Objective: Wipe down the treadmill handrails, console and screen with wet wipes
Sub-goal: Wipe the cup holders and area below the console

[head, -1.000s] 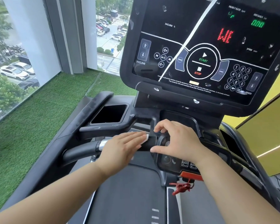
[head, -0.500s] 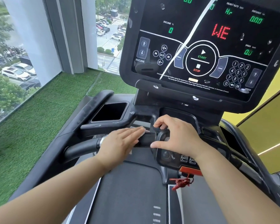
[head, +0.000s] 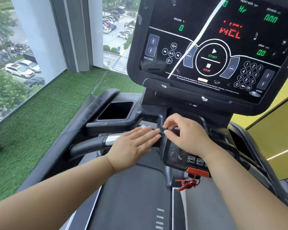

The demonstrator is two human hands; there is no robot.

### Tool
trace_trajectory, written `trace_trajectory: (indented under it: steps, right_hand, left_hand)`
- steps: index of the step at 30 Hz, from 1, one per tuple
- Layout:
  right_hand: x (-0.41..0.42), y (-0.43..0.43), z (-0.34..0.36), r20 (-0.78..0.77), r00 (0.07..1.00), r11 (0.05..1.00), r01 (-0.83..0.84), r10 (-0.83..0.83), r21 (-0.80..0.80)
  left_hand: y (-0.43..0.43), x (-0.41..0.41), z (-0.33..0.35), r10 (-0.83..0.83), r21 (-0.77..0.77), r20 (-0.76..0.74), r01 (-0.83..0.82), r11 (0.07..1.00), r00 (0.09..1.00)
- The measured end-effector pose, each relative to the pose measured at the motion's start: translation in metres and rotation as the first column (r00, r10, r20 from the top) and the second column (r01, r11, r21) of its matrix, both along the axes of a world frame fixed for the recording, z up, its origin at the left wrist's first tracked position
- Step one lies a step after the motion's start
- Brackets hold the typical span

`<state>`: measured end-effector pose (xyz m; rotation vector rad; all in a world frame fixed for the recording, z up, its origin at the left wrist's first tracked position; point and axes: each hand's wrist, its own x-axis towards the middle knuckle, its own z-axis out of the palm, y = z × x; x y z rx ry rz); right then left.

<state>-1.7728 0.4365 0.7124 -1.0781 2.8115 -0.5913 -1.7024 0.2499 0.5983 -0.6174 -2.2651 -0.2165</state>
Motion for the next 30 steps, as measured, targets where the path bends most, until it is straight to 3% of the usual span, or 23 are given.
trace_trajectory:
  steps: [10, 14, 20, 25, 27, 30]
  right_hand:
    - [0.001, -0.001, 0.001, 0.004, 1.0, 1.0, 0.028, -0.028, 0.01]
    - [0.002, -0.003, 0.0, -0.016, 0.999, 0.999, 0.031, -0.031, 0.016]
    - [0.002, -0.003, 0.001, -0.016, 0.999, 0.999, 0.034, -0.033, 0.022]
    - [0.003, -0.003, 0.001, -0.037, 0.999, 0.999, 0.025, -0.025, 0.022]
    - [0.003, -0.003, 0.001, -0.051, 0.999, 1.0, 0.018, -0.017, 0.016]
    - [0.003, -0.002, 0.0, -0.067, 0.998, 1.0, 0.011, -0.01, 0.013]
  left_hand:
    - [-0.029, 0.015, -0.017, -0.006, -0.222, 0.012, 0.009, 0.975, 1.0]
    - [0.004, 0.005, -0.006, 0.069, -0.097, -0.001, -0.068, 0.993, 0.998]
    - [0.008, 0.007, -0.003, 0.099, 0.021, 0.098, -0.101, 0.995, 0.99]
    - [0.022, 0.005, 0.011, 0.227, 0.283, 0.149, -0.262, 0.923, 0.962]
    - [0.038, 0.004, 0.008, 0.226, 0.296, 0.1, -0.245, 0.923, 0.969]
    - [0.037, 0.006, -0.009, 0.189, 0.185, -0.011, -0.183, 0.965, 0.982]
